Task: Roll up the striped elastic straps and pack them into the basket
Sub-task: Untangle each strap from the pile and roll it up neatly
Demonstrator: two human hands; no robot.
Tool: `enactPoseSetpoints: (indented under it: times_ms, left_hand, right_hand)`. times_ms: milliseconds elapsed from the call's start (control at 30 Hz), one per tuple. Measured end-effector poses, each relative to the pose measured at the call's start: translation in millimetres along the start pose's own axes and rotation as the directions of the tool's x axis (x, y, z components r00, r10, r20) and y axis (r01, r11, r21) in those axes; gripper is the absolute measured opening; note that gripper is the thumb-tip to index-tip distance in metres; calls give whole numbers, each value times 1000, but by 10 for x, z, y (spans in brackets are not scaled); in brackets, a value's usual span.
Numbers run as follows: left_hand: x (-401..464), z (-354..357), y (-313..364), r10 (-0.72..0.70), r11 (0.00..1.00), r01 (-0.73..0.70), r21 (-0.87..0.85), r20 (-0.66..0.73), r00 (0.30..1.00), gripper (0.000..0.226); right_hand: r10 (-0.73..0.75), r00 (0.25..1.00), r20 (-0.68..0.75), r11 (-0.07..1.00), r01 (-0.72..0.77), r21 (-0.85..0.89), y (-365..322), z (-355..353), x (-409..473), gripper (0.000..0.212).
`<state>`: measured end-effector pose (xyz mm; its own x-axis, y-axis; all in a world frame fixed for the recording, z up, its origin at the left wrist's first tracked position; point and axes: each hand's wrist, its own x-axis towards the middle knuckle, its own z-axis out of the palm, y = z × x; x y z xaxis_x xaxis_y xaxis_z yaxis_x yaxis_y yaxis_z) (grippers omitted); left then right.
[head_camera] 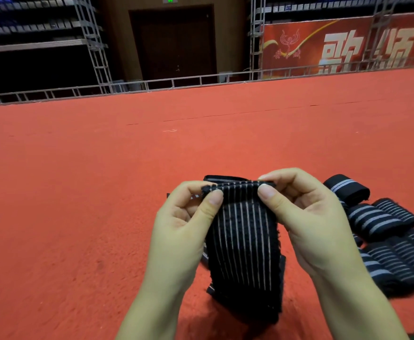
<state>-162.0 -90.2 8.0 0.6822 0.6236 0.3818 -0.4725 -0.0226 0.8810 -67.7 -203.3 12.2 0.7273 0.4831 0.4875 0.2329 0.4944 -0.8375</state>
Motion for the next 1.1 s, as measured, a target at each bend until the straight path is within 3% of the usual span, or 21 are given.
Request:
enactPoseSetpoints:
  times_ms: [233, 300, 400, 533, 633, 733, 933, 1000, 1100]
  left_hand:
    - [42, 30, -31, -10, 1000, 8, -30, -57, 998, 7]
    - [52, 44, -60, -34, 999, 32, -28, -55, 998, 22]
    - [53, 47, -121, -177, 984, 177, 19, 5, 984, 49]
    - [50, 41, -155, -299, 954, 300, -12, 51, 953, 59]
    - [65, 44, -152, -280, 958, 280, -55, 8, 960, 50]
    - [59, 49, -146, -239, 971, 238, -32, -28, 971, 48]
    - [49, 52, -174, -133, 990, 132, 50, 20, 991, 41]
    - [65, 14, -207, -117, 991, 115, 64, 32, 993, 37]
    - [56, 7, -209, -94, 993, 89, 71, 65, 993, 35]
  right_hand:
    - [66, 989, 130, 996, -58, -62, -87, -38, -19, 17]
    - [32, 994, 100, 995, -22, -94, -91, -54, -6, 23]
    - [-57, 997, 51, 984, 65, -164, -54, -58, -1, 33]
    - [-82, 997, 9, 960, 82, -268, -4, -87, 0, 30]
    - [-38, 999, 28, 945, 45, -324, 18, -132, 12, 30]
    - [32, 998, 51, 946, -14, -323, 15, -161, 26, 46]
    - [77, 995, 69, 957, -54, -286, 37, -185, 31, 49]
    - [120, 992, 37, 971, -110, -212, 55, -196, 37, 47]
    - [175, 980, 94, 980, -164, -110, 69, -208, 37, 24]
